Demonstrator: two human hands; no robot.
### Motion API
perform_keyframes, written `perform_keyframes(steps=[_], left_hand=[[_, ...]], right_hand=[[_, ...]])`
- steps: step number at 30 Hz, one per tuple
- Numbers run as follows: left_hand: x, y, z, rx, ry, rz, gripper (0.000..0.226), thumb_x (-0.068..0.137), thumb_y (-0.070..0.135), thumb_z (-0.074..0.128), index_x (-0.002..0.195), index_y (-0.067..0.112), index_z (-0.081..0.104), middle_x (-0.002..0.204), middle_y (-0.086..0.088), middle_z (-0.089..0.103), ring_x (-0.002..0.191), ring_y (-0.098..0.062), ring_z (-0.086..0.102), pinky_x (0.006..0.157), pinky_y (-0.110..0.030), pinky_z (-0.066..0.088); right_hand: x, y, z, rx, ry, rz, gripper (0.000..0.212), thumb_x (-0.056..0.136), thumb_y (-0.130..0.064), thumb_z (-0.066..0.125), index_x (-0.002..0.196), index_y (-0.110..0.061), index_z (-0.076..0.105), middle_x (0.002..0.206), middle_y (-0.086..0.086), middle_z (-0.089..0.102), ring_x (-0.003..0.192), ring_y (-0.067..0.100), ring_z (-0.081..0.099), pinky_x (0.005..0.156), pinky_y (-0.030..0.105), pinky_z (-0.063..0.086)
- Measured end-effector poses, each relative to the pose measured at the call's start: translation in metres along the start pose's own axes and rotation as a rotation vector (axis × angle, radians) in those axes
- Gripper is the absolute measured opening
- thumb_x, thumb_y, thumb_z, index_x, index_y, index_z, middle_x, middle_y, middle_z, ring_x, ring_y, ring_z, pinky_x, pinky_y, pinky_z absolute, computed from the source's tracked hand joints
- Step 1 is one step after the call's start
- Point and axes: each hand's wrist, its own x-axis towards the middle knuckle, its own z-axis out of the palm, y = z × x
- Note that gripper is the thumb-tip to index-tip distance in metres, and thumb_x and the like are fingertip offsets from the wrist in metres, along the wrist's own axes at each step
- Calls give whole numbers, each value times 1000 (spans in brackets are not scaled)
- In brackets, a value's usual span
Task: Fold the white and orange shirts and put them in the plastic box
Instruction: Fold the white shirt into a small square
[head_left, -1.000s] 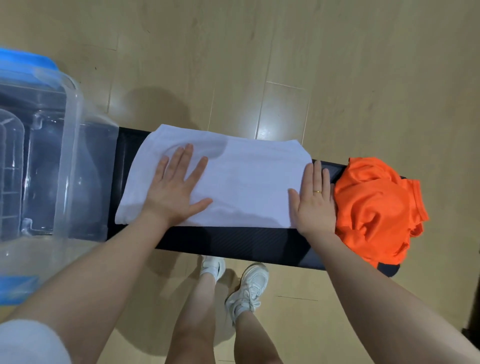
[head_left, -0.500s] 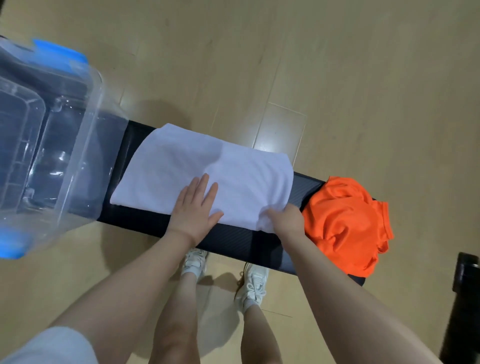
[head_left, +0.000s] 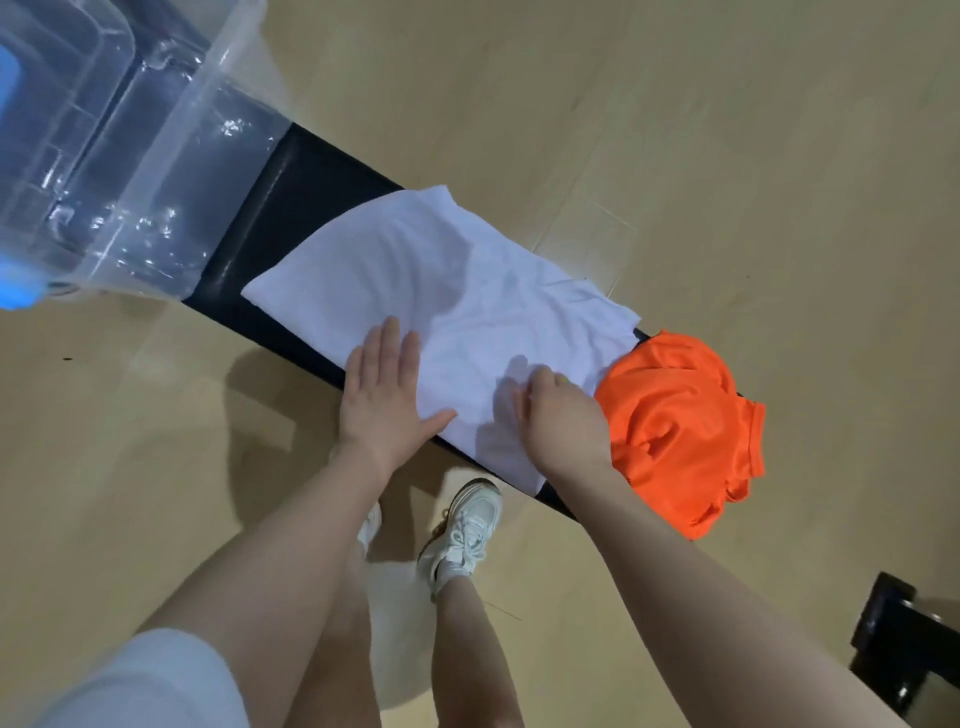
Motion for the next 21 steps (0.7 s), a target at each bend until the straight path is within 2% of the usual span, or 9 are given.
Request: perform_keyframes(steps=[1, 2, 4, 6, 9, 13, 15, 18, 21], left_hand=[[3, -3, 2, -11, 4, -14, 99, 81, 73, 29, 146, 12, -15, 155, -14, -19, 144, -28, -13, 117, -40, -5], [8, -7, 4, -36, 15, -23, 102, 79, 75, 30, 146, 13, -17, 155, -13, -21, 144, -28, -15, 117, -40, -6], [17, -15, 5, -100, 34, -31, 103, 77, 76, 30, 145, 17, -19, 154, -13, -23, 144, -27, -16, 116, -39, -7], [23, -25, 3, -143, 53, -50, 97, 80, 74, 29, 145, 21, -19, 154, -12, -24, 144, -27, -18, 116, -40, -9], [32, -44, -1, -163, 80, -80, 83, 87, 65, 24, 147, 22, -15, 155, -10, -21, 144, -26, -16, 116, -39, -8], [41, -70, -15, -228, 102, -163, 69, 95, 51, 25, 149, 19, -3, 157, -10, -11, 146, -25, -8, 117, -40, -4], [47, -81, -24, -262, 136, -183, 67, 96, 46, 29, 149, 14, 4, 158, -11, -4, 146, -25, -1, 117, -40, -1], [60, -97, -39, -307, 144, -214, 66, 96, 41, 37, 148, 10, 10, 157, -14, 6, 145, -28, 8, 118, -41, 6], [74, -110, -54, -267, 145, -215, 65, 93, 44, 43, 143, 7, 23, 148, -14, 28, 132, -32, 30, 110, -41, 22]], right_hand=[[9, -6, 6, 20, 88, -163, 41, 93, -34, 37, 110, -2, 56, 109, 21, 62, 101, 40, 60, 83, 40, 47], [19, -10, 15, 44, 101, -290, 46, 93, -35, 39, 120, -2, 53, 123, 24, 57, 114, 41, 54, 94, 43, 43], [36, -16, 26, 38, -66, -375, 60, 95, -42, 32, 145, -11, 27, 154, 16, 23, 143, 34, 21, 115, 42, 17], [50, -11, 33, -36, -153, -410, 70, 89, -54, 15, 149, -19, 6, 159, 3, -2, 147, 26, -3, 117, 38, 0], [65, 9, 35, -187, -107, -346, 77, 80, -61, -2, 148, -26, -4, 154, -6, -17, 146, 25, -10, 117, 41, -5], [72, 10, 14, -219, -89, -51, 70, 94, -53, 20, 149, -16, -4, 159, 4, -10, 146, 27, -8, 118, 43, 1], [74, -11, 0, -223, -45, -86, 70, 94, -52, 18, 148, -9, 8, 159, 11, 1, 146, 30, 2, 117, 43, 7], [90, -53, -24, -93, 14, -206, 76, 82, -50, 4, 134, -7, 39, 148, 17, 32, 133, 35, 33, 107, 41, 24], [127, -92, -32, 50, 2, -212, 61, 87, -41, 15, 121, -4, 49, 134, 17, 46, 116, 37, 46, 95, 39, 34]])
